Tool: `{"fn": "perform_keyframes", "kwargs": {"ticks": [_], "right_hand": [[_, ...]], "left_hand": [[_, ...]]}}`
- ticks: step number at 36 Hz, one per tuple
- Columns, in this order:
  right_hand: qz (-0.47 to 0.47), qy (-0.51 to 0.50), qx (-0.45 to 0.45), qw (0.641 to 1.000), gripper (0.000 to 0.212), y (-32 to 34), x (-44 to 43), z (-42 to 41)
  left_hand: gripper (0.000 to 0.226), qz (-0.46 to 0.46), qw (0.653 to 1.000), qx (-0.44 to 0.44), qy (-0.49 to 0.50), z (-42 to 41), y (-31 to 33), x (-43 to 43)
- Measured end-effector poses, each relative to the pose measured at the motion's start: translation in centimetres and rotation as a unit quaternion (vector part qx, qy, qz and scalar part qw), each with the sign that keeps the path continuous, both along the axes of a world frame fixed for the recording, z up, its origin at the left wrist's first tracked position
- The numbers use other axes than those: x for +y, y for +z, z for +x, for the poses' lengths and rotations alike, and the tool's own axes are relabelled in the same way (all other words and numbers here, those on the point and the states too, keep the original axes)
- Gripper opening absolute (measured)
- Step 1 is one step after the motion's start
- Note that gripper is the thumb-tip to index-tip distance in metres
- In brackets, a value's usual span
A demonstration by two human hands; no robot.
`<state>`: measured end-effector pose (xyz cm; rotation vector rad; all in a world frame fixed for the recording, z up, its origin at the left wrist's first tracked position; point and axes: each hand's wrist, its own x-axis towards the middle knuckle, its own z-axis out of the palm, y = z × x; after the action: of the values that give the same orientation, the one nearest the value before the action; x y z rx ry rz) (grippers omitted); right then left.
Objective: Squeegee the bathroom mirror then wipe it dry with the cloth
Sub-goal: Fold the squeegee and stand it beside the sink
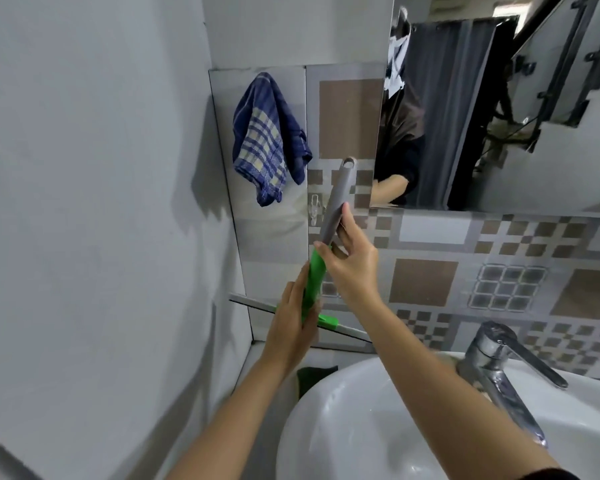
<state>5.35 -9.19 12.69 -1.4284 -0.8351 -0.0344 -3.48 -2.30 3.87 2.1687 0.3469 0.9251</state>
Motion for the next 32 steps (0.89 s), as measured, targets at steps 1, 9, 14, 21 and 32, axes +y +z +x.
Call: {"fn": "perform_keyframes", "kwargs": {"ticks": [1, 9, 14, 21, 32], "right_hand": [[-0.009, 0.006, -0.008, 1.000, 0.080, -0.6, 0.3, 0.0], [-0.063, 0.048, 0.004, 0.997, 0.076, -4.3, 2.3, -0.8], [-0.088, 0.054, 0.027, 0.994, 0.074, -6.5, 2.9, -1.1], [-0.086, 0.031, 0.053, 0.994, 0.074, -8.0, 1.7, 0.1], [-0.094, 0.027, 0.025, 0.995, 0.074, -10.1, 1.5, 0.7]], "left_hand": [[0.056, -0.028, 0.999, 0.003, -0.018, -0.1, -0.4, 0.2], [0.066, -0.127, 0.992, 0.015, -0.014, -1.0, -3.1, 1.0], [0.070, -0.167, 0.986, 0.022, -0.010, -1.2, -4.9, 0.9], [0.067, -0.155, 0.986, 0.055, -0.020, 0.2, -6.4, 0.8], [0.073, -0.192, 0.980, 0.041, -0.030, 1.0, -8.4, 0.4]]}}
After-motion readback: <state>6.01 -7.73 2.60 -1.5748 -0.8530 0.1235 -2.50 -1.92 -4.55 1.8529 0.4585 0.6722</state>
